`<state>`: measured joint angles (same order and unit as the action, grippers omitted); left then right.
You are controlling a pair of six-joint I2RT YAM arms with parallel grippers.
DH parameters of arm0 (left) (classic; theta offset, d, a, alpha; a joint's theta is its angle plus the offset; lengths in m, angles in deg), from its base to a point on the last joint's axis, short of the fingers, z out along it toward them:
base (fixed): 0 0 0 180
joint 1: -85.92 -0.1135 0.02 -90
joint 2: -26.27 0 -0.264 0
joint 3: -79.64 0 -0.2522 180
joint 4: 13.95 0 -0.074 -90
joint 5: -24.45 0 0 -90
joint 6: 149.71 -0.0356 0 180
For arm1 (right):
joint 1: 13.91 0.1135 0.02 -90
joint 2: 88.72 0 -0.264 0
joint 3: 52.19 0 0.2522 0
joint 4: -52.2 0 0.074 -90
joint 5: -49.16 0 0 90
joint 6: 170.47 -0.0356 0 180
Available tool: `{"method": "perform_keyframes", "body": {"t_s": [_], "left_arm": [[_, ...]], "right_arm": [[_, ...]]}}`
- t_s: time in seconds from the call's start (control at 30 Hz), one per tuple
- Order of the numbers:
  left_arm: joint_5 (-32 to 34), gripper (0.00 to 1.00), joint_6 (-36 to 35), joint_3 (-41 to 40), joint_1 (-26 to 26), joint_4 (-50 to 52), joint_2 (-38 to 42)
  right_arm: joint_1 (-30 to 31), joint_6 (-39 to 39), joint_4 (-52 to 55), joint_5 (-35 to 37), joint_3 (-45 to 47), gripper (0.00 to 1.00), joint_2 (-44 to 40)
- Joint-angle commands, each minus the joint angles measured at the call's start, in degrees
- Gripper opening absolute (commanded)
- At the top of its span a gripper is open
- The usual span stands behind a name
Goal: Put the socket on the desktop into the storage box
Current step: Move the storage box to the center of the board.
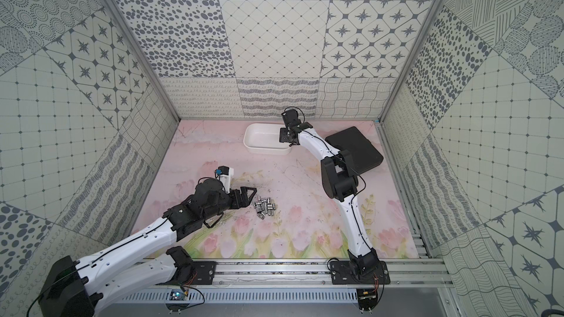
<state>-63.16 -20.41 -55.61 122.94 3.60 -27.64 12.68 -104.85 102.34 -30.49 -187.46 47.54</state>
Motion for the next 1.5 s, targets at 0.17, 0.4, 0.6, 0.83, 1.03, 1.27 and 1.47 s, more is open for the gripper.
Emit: {"method": "perform_keyframes", "body": {"t_s": [0.17,0.4,0.6,0.83,1.03,1.27,1.47], "left_arm": [[6.9,0.93,0.0,0.4,0.1,2.7,0.5],[8.0,0.92,0.9,0.2,0.2,3.2,0.8],[8.5,0.92,1.2,0.0,0.1,3.1,0.9],[8.4,0.92,1.1,0.3,0.2,3.4,0.5],[8.8,0.92,1.3,0.3,0.3,3.7,0.9],[9.6,0.92,1.4,0.8,0.2,5.2,2.3],[10.7,0.91,2.0,0.3,0.3,6.1,4.8]], "right_arm": [[-0.3,-1.6,3.6,3.6,-7.3,0.51,4.5],[-0.4,-1.8,6.4,5.5,-10.2,0.43,7.0],[-0.5,-1.7,7.4,5.9,-11.5,0.27,7.9],[-0.5,-1.9,8.4,5.7,-13.0,0.11,8.7],[-0.5,-2.1,9.1,5.4,-12.7,0.03,8.2],[-0.5,-1.2,9.4,2.3,-7.7,0.0,3.1],[0.0,0.5,1.9,-0.3,11.7,0.0,-11.4]]}}
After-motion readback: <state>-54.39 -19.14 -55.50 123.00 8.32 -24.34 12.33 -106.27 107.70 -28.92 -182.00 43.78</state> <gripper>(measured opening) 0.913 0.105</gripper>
